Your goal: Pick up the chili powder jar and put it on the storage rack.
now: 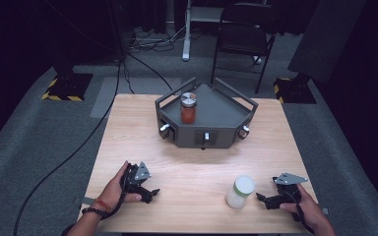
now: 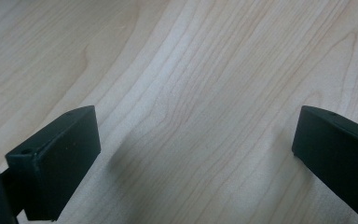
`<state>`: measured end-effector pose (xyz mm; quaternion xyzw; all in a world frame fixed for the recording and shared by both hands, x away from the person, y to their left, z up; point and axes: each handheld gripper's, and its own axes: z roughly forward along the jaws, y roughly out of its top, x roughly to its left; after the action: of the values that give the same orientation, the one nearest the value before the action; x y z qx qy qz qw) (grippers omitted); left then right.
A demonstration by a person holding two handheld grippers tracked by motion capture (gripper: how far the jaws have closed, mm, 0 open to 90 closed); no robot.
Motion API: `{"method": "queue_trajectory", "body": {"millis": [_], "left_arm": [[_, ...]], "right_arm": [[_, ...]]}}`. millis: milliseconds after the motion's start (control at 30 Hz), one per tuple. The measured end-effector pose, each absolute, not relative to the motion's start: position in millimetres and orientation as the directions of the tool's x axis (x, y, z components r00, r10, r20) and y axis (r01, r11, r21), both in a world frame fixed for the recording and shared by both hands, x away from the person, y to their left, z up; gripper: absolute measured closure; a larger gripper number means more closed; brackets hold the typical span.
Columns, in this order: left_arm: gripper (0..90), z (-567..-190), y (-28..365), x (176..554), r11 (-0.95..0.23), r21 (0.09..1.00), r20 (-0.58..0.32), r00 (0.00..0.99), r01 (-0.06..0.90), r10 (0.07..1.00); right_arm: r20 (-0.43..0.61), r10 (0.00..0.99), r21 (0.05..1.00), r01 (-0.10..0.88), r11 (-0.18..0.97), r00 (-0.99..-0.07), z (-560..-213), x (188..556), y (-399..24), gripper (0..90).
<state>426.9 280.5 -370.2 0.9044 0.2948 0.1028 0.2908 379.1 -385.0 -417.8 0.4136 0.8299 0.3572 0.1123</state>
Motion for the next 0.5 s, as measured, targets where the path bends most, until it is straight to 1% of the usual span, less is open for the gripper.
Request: {"method": "queue_trajectory", "body": {"millis": [133, 333, 500], "left_arm": [[0.3, -375, 290, 428, -0.624, 0.605, -0.012, 0.789, 0.494, 0.614], [0.3, -375, 293, 432, -0.613, 0.597, -0.044, 0.784, 0.517, 0.619], [0.2, -375, 295, 433, -0.616, 0.596, -0.044, 0.786, 0.516, 0.616]], "right_arm": [[0.109, 0.767, 0.686, 0.606, 0.403, -0.633, -418, 379, -385, 0.0], [0.109, 0.767, 0.686, 0.606, 0.403, -0.633, -418, 379, -385, 0.0], [0.109, 0.767, 0.686, 0.606, 0.403, -0.633, -418, 379, -385, 0.0]]}}
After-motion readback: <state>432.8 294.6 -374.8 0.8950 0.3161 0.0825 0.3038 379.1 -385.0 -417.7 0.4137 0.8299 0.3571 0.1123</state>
